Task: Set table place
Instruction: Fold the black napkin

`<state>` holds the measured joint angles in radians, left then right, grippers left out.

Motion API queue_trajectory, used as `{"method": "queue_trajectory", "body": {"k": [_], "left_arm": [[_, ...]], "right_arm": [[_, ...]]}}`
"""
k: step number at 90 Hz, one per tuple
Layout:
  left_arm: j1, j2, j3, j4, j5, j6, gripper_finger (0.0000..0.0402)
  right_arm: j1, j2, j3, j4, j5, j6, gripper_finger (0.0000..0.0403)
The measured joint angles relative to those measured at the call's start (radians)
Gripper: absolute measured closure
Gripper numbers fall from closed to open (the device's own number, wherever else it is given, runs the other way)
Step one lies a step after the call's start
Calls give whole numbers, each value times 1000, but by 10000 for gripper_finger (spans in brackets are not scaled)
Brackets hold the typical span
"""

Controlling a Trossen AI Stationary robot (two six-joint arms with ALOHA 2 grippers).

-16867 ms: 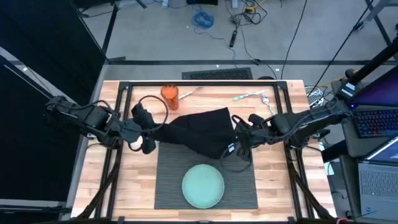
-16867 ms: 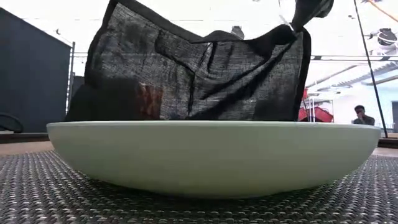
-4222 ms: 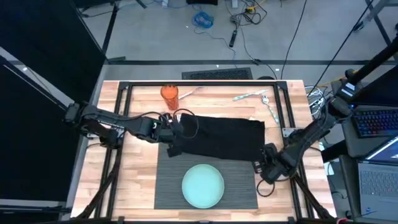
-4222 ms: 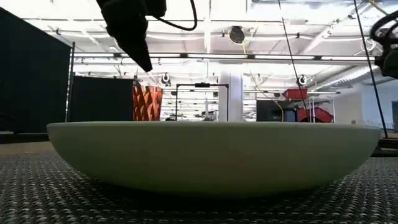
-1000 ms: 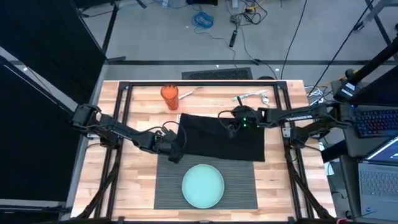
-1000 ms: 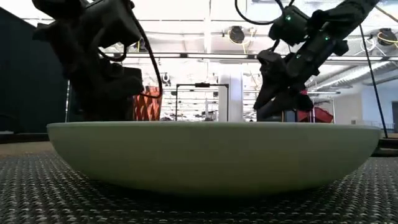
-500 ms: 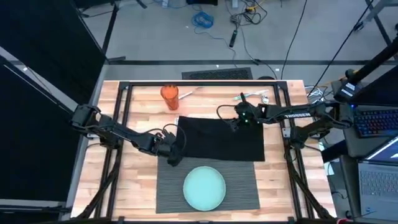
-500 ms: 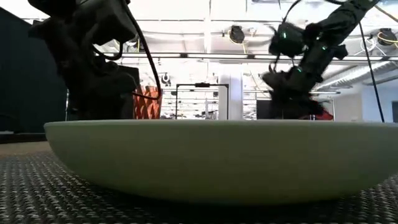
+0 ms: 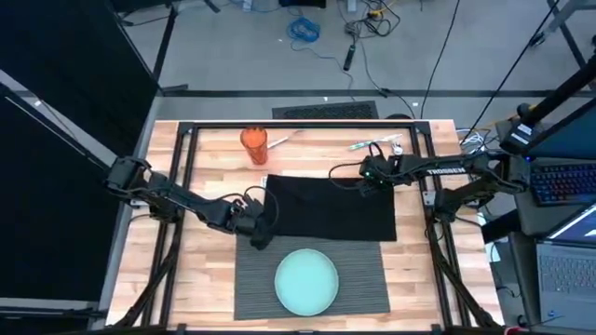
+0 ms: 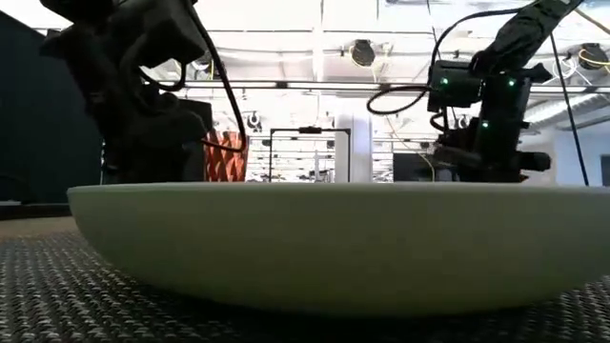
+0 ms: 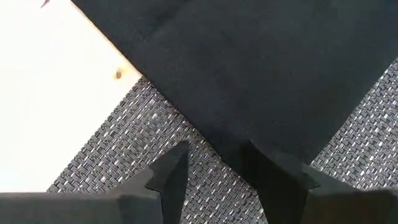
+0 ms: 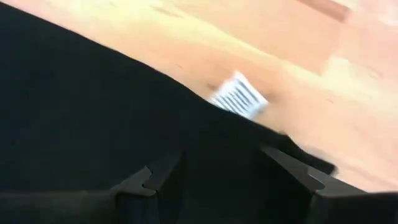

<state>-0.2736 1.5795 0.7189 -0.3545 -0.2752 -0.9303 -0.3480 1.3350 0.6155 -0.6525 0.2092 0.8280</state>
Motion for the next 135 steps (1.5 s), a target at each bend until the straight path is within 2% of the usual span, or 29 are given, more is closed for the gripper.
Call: {"method": "queue_trajectory", "body": {"k": [17, 28, 37, 52, 61, 84, 97, 115, 135], "left_arm": [[-8, 0, 0, -2, -2, 2, 251], [-8, 0, 0, -3, -1, 3, 251], [-8, 0, 0, -3, 1, 2, 251], [-8, -2, 0, 0, 6, 1, 251], [-8, -5, 0, 2, 10, 16, 251], [-8, -6, 0, 4, 9, 46, 251], [-8, -6, 0, 4, 10, 47, 251], [-8, -6, 0, 4, 13, 47, 251], [-8, -7, 0, 5, 15, 46, 251]], "right_arm": [[-5, -23, 2, 20, 75, -10, 239], [25, -85, 52, 57, 83, -21, 239], [79, -146, 69, -21, 80, 13, 239], [205, -238, 60, -224, 78, 201, 239], [295, -290, 44, -279, 72, 319, 238], [505, -354, -68, -279, 22, 598, 238], [620, -374, -139, -225, 20, 748, 238], [779, -380, -145, -206, 23, 925, 238], [1018, -379, -144, -212, 43, 1204, 238]]}}
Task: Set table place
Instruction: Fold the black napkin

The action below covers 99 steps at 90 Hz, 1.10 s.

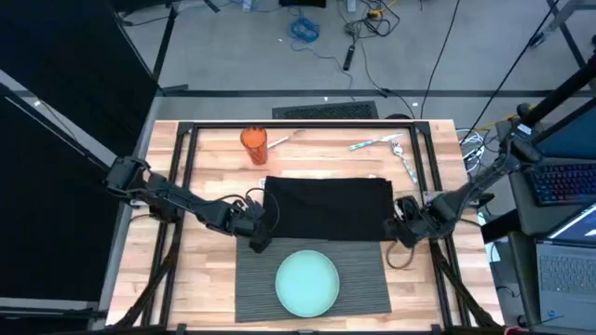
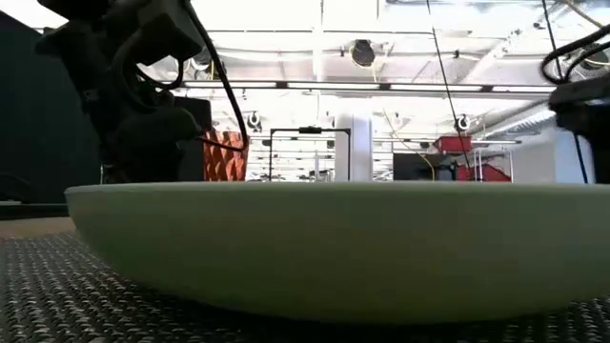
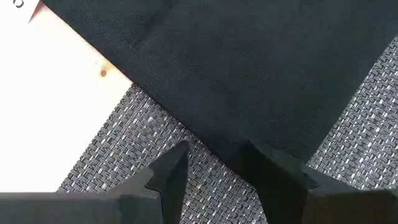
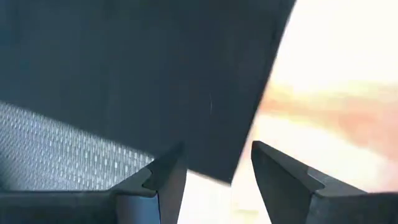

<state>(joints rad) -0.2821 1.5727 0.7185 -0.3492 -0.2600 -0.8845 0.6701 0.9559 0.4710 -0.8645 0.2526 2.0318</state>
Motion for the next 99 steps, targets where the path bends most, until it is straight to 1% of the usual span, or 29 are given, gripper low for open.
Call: {"method": "queue_trajectory", "body": {"k": [12, 20, 29, 43, 49, 61, 70, 80, 99], "left_arm": [[0, 0, 0, 1, 2, 3, 251], [0, 0, 0, 2, 4, 7, 251], [0, 0, 0, 7, 5, 7, 251], [0, 0, 0, 29, 8, 7, 251], [0, 0, 0, 30, 9, 7, 251], [0, 0, 0, 29, 14, 7, 251], [0, 0, 0, 28, 24, 7, 251], [0, -1, 0, 28, 25, 7, 251], [0, -1, 0, 27, 26, 7, 251]], "right_arm": [[92, 23, 0, -3, 32, 134, 238], [123, 57, 0, 34, 31, 162, 238], [121, 101, 0, 80, 34, 164, 238], [115, 171, 0, 99, 30, 165, 238], [114, 195, -12, 152, 29, 165, 238], [114, 222, -65, 256, 51, 163, 238], [102, 226, -67, 263, 51, 156, 242], [95, 227, -54, 230, 32, 147, 271], [96, 229, -54, 202, 18, 122, 369]]}}
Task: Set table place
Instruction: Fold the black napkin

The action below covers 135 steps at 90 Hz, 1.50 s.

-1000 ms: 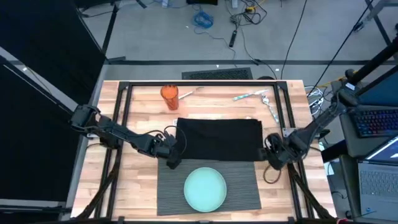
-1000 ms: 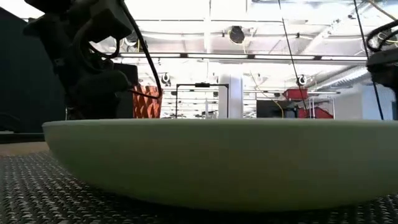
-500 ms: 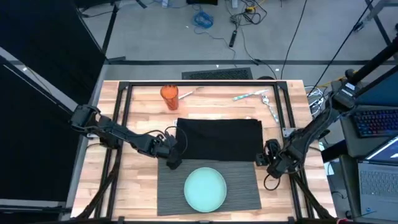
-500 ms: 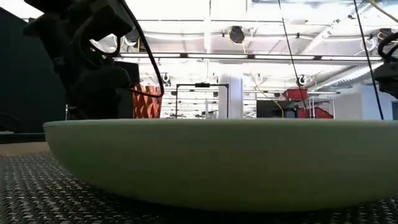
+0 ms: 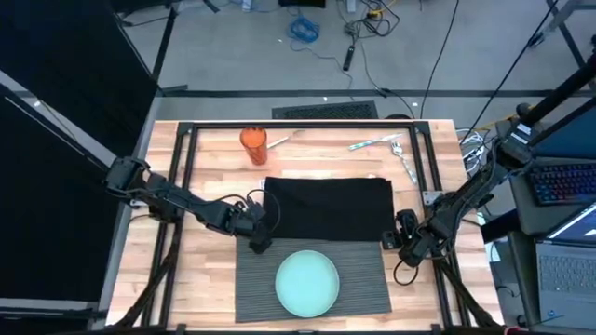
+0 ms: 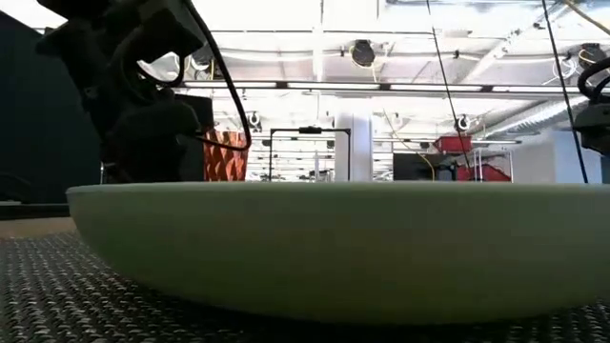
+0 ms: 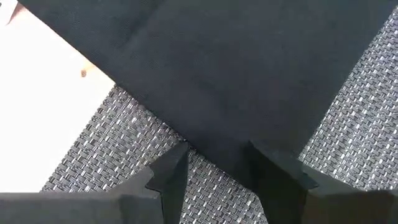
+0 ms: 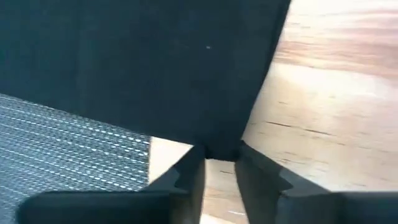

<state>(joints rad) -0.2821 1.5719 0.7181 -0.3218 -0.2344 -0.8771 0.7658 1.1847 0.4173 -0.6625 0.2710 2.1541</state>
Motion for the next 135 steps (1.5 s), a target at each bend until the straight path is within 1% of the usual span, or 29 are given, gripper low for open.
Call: {"method": "queue_trajectory", "body": {"k": [4, 7, 16, 21, 27, 42, 49, 57, 71, 89, 105, 122, 127, 135], "left_arm": [[0, 0, 0, 0, 0, 0, 251], [0, 0, 0, 0, 0, 0, 251], [0, 0, 0, 0, 0, 0, 251], [0, 0, 0, 0, 0, 1, 251], [0, 0, 0, 0, 1, 0, 251], [0, 0, 0, 0, 10, 3, 251], [0, 0, 0, 2, 11, 18, 251], [4, 0, 0, 14, 14, 25, 251], [6, 0, 0, 40, 15, 28, 251], [6, 0, 0, 55, 14, 29, 251], [6, 0, 0, 55, 14, 21, 251], [7, 0, 0, 71, 14, 19, 251], [11, 0, 0, 80, 13, 19, 251], [19, 0, 0, 83, 13, 19, 251]], "right_arm": [[0, 0, 0, -4, -1, -7, 388], [0, 0, 0, -6, -1, -14, 395], [0, -7, 4, -7, 2, -25, 397], [0, -17, 20, -40, 4, -29, 400], [-2, -28, 62, -129, 31, -37, 401], [-27, -48, 228, -367, 99, -81, 402], [-58, -50, 286, -398, 113, -134, 402], [-100, -50, 318, -399, 147, -217, 402], [-200, -38, 327, -265, 167, -406, 403], [-366, 14, 328, 47, 160, -743, 403], [-498, 113, 328, 318, 32, -988, 403], [-583, 249, 331, 618, -112, -1138, 403], [-599, 291, 359, 647, -142, -1170, 403], [-616, 363, 438, 633, -178, -1244, 403]]}}
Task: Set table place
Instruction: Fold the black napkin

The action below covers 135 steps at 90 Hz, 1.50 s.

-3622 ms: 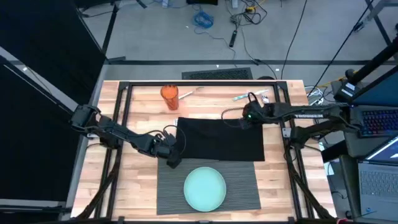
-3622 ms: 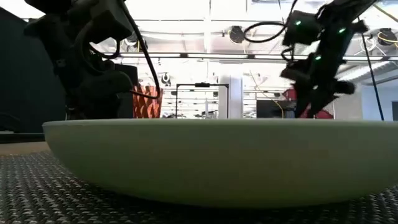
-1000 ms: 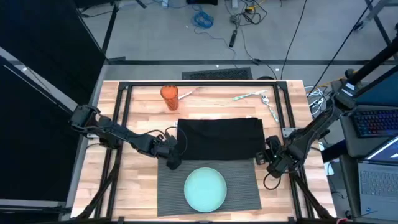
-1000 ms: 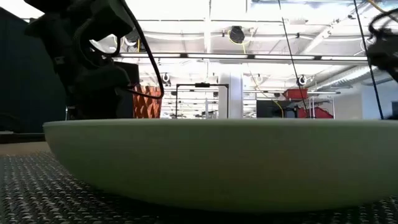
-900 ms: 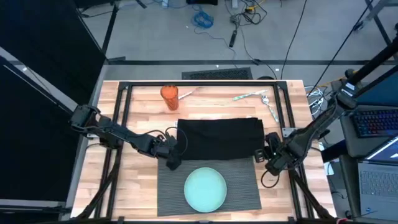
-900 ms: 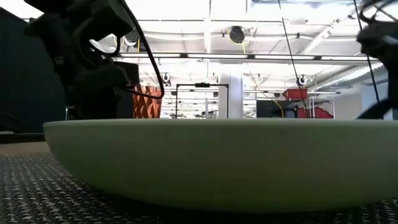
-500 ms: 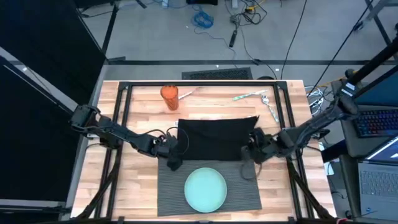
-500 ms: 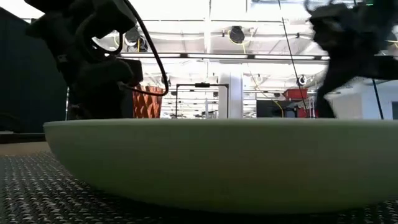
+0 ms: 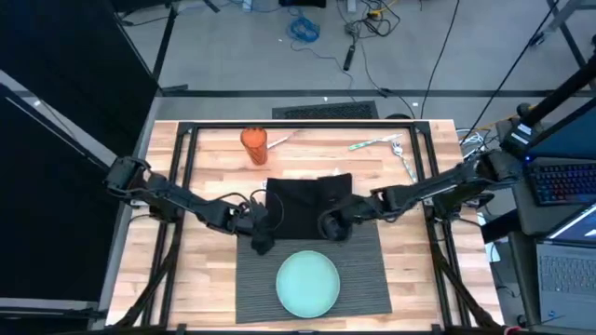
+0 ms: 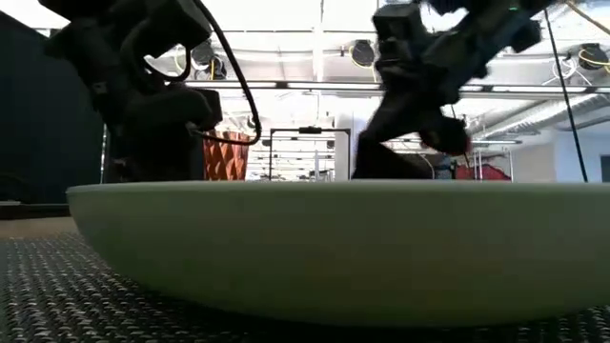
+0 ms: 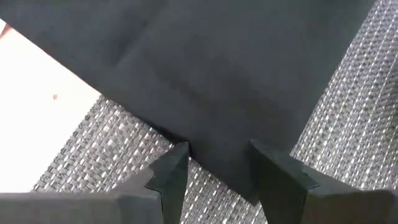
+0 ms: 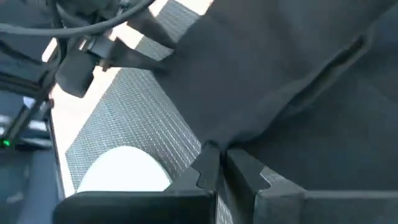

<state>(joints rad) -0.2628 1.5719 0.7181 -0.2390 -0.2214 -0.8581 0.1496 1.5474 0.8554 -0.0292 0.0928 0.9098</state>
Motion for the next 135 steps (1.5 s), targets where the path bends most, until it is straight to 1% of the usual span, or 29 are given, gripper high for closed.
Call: {"method": "queue_trajectory", "body": {"k": [19, 28, 41, 65, 75, 85, 93, 101, 115, 128, 135], "left_arm": [[8, 0, 0, -1, -6, 1, 251], [8, 0, 0, -2, -8, 1, 251], [8, 0, 0, -3, -9, 1, 251], [8, 0, 0, -6, -14, 2, 251], [8, 0, 0, -6, -16, 3, 251], [8, 0, 1, -15, -17, 7, 251], [6, -2, 1, -30, -55, 3, 251], [-2, -43, 1, -64, -117, 0, 251], [-9, -178, 1, -161, -214, -24, 251], [-8, -318, 1, -215, -264, -25, 251], [-8, -373, 1, -216, -281, -18, 251]], "right_arm": [[-32, 157, 227, -6, -98, -175, 403], [-42, 217, 325, -41, -137, -237, 403], [-58, 295, 429, -75, -195, -301, 403], [-70, 392, 540, -78, -280, -346, 403], [-70, 410, 549, -72, -305, -346, 403], [-72, 414, 550, -86, -309, -367, 399], [-77, 413, 550, -90, -309, -383, 382], [-85, 412, 550, -98, -309, -384, 354], [-99, 412, 550, -119, -309, -383, 296], [-111, 410, 550, -100, -309, -397, 251], [-129, 390, 550, -130, -310, -433, 234]]}}
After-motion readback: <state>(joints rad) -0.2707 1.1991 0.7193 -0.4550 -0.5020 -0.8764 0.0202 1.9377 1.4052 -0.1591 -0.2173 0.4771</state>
